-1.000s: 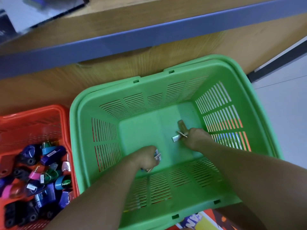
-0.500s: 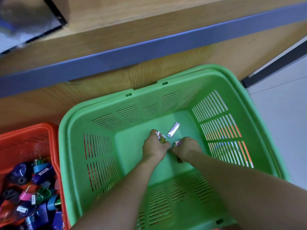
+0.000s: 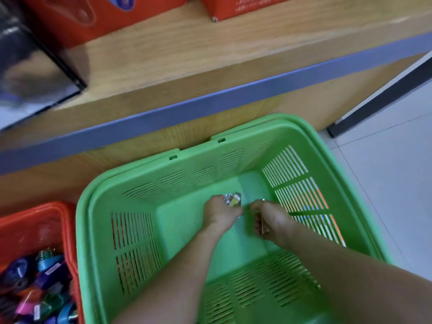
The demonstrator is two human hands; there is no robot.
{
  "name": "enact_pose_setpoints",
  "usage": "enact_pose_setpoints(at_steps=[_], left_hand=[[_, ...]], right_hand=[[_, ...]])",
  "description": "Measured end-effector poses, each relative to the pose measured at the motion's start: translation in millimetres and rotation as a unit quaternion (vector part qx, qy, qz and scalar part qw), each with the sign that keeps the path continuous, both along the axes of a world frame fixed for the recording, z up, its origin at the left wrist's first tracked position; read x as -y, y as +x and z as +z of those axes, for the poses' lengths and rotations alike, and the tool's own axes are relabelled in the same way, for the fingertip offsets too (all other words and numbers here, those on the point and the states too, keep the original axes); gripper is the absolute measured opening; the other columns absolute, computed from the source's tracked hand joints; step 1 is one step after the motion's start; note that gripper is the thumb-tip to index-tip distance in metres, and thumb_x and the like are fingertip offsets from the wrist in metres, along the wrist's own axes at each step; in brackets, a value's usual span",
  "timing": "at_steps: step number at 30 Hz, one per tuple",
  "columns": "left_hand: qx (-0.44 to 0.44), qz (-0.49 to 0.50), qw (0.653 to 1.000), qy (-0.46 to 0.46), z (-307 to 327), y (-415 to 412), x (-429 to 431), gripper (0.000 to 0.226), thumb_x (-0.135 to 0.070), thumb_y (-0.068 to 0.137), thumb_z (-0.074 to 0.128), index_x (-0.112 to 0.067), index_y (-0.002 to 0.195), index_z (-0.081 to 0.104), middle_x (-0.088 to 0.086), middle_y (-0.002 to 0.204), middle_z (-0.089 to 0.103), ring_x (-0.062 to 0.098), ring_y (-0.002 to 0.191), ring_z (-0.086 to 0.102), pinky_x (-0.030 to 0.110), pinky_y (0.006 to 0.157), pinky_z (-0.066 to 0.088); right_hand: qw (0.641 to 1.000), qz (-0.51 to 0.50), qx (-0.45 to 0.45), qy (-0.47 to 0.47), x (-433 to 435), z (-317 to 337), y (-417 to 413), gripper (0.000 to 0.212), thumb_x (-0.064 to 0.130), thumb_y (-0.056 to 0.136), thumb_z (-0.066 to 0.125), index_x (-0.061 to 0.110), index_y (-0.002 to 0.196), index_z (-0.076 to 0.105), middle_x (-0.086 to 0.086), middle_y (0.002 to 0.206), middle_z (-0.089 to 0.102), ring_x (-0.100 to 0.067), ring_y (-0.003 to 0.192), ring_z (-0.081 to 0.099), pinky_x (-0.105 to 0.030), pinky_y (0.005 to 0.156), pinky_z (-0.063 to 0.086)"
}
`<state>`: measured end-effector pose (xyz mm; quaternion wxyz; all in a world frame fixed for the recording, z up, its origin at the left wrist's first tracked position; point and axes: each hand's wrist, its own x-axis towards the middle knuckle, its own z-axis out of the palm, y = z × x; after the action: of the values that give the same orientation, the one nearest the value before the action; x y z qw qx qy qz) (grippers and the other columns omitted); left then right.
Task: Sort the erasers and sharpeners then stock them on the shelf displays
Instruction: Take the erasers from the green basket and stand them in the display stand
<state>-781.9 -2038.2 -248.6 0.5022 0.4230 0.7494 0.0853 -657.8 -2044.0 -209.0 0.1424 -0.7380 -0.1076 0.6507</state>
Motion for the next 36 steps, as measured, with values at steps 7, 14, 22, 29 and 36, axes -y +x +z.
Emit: enact_pose_setpoints(at_steps=[7, 14, 22, 29, 36], left_hand=[[0.202, 0.159, 0.965, 0.053, 78.1, -22.4, 27.9, 0.005, -0.012, 0.083, 0.066, -0.015, 0.086, 0.063, -0.007, 0.057, 0.056, 0.012, 0.049, 0.043, 0.025, 0.05, 0.034], [0.24, 0.232, 0.911, 0.243, 208.7, -53.2, 50.2, 0.01, -0.014, 0.093, 0.059, -0.01, 0.085, 0.063, 0.0, 0.067, 0.069, 0.01, 0.056, 0.059, 0.019, 0.052, 0.045], [0.124, 0.234, 0.899, 0.349, 300.5, -62.7, 49.3, 0.024, -0.041, 0.095, 0.051, -0.021, 0.083, 0.055, 0.005, 0.09, 0.062, 0.023, 0.091, 0.058, 0.04, 0.081, 0.048], [0.058, 0.233, 0.883, 0.403, 344.3, -61.4, 43.7, 0.029, -0.041, 0.1, 0.035, -0.021, 0.119, 0.046, -0.001, 0.103, 0.062, 0.024, 0.105, 0.055, 0.04, 0.09, 0.042], [0.002, 0.238, 0.902, 0.359, 354.8, -69.8, 33.3, 0.048, -0.046, 0.097, 0.022, -0.027, 0.108, 0.065, -0.001, 0.123, 0.058, 0.022, 0.121, 0.041, 0.041, 0.103, 0.031]], right_hand=[[0.986, -0.007, -0.158, 0.052, 0.4, 62.9, -31.3, 0.013, 0.034, 0.086, 0.071, 0.022, 0.082, 0.067, 0.005, 0.062, 0.056, -0.006, 0.053, 0.042, -0.019, 0.05, 0.031], [0.954, -0.059, -0.265, 0.13, -6.7, 164.0, -60.5, 0.022, 0.021, 0.095, 0.055, 0.014, 0.075, 0.055, -0.007, 0.072, 0.069, -0.02, 0.066, 0.065, -0.047, 0.082, 0.054], [0.922, 0.031, -0.286, 0.26, 24.5, 281.6, -104.3, 0.022, 0.019, 0.096, 0.049, 0.011, 0.09, 0.069, -0.009, 0.075, 0.071, -0.018, 0.059, 0.064, -0.031, 0.057, 0.052], [0.911, -0.031, -0.259, 0.32, 41.0, 321.6, -123.0, 0.023, 0.022, 0.095, 0.057, 0.004, 0.101, 0.07, -0.016, 0.098, 0.074, -0.029, 0.095, 0.07, -0.044, 0.087, 0.054], [0.913, 0.077, -0.221, 0.334, 33.4, 333.4, -124.9, 0.04, 0.042, 0.095, 0.055, 0.006, 0.104, 0.07, -0.013, 0.093, 0.075, -0.026, 0.082, 0.072, -0.036, 0.071, 0.057]])
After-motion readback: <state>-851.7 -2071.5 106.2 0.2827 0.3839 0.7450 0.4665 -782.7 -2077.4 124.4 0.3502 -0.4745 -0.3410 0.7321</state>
